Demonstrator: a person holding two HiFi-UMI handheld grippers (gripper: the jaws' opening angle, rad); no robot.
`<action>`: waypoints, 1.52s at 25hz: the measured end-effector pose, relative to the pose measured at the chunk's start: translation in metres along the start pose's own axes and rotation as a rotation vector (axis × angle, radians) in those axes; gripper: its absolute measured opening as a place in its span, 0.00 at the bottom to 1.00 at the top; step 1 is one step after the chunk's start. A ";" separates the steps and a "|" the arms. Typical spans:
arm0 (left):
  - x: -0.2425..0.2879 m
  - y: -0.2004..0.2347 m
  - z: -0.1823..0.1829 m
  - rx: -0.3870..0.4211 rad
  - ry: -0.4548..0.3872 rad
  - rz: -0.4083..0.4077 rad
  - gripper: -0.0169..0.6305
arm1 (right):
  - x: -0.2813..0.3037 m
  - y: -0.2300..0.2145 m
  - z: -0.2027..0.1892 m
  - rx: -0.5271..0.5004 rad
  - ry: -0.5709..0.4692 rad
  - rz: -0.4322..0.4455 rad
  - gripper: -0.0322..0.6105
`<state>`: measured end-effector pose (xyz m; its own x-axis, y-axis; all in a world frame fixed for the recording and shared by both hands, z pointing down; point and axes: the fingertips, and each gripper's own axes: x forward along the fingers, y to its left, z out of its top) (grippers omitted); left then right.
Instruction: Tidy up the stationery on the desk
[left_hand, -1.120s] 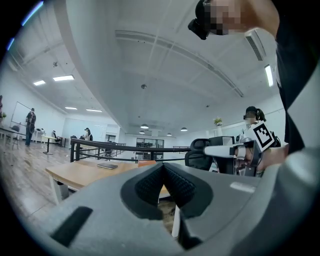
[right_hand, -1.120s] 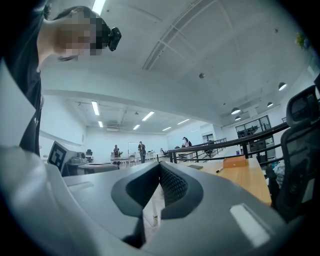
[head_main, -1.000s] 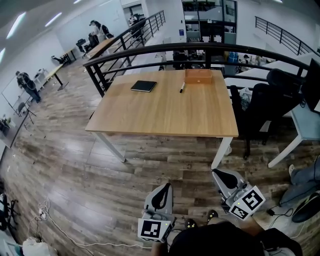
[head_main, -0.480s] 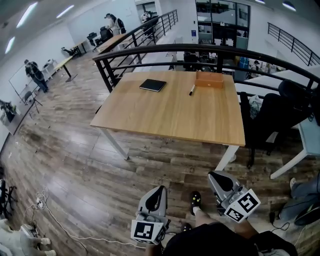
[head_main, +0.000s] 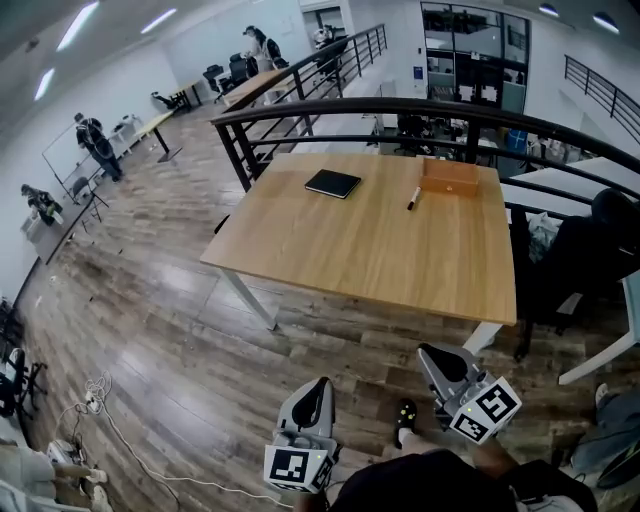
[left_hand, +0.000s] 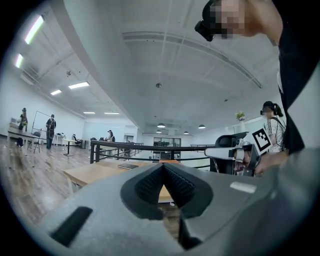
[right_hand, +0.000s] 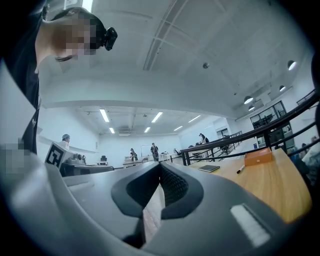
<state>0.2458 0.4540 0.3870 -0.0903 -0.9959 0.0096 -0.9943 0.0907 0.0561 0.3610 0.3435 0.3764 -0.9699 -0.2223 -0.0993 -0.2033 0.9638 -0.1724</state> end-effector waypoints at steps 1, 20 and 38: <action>0.006 0.003 0.001 0.000 -0.002 0.002 0.01 | 0.006 -0.006 0.000 0.003 0.000 0.001 0.05; 0.119 0.063 0.011 0.066 0.056 0.070 0.01 | 0.102 -0.117 0.011 0.062 -0.017 0.028 0.05; 0.227 0.087 0.022 0.061 0.045 0.137 0.01 | 0.159 -0.221 0.024 0.056 -0.001 0.052 0.05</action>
<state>0.1370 0.2356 0.3719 -0.2242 -0.9728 0.0583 -0.9745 0.2241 -0.0092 0.2550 0.0917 0.3752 -0.9789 -0.1719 -0.1106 -0.1443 0.9644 -0.2216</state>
